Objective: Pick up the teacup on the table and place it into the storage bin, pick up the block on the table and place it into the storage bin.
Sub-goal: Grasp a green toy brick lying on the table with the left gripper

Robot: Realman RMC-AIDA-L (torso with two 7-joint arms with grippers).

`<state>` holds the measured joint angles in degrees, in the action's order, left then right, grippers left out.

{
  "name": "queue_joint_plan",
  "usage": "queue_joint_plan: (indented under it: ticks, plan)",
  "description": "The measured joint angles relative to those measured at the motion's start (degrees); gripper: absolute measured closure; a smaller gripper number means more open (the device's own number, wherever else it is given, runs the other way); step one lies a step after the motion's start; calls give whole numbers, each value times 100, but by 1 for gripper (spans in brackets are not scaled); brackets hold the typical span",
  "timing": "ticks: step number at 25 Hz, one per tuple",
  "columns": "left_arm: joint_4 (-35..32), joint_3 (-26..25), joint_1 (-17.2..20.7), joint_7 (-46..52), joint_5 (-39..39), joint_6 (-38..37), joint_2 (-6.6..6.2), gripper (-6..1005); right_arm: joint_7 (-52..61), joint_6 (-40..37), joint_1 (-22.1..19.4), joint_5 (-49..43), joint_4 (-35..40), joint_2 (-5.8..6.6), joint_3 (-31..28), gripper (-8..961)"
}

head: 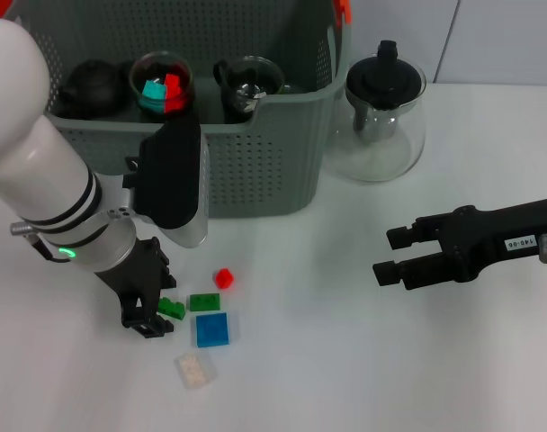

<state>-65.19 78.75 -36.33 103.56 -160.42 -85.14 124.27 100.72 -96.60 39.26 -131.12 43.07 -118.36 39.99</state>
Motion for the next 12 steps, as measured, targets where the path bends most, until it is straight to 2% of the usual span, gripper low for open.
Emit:
queue_joint_plan:
  ticks: [6, 12]
  plan:
    - [70, 8, -48, 14, -1, 0, 1, 428, 0, 4, -7, -1, 0, 13, 0, 131]
    - [70, 9, -66, 26, -7, 5, 9, 580, 0, 12, -7, -1, 0, 18, 0, 132]
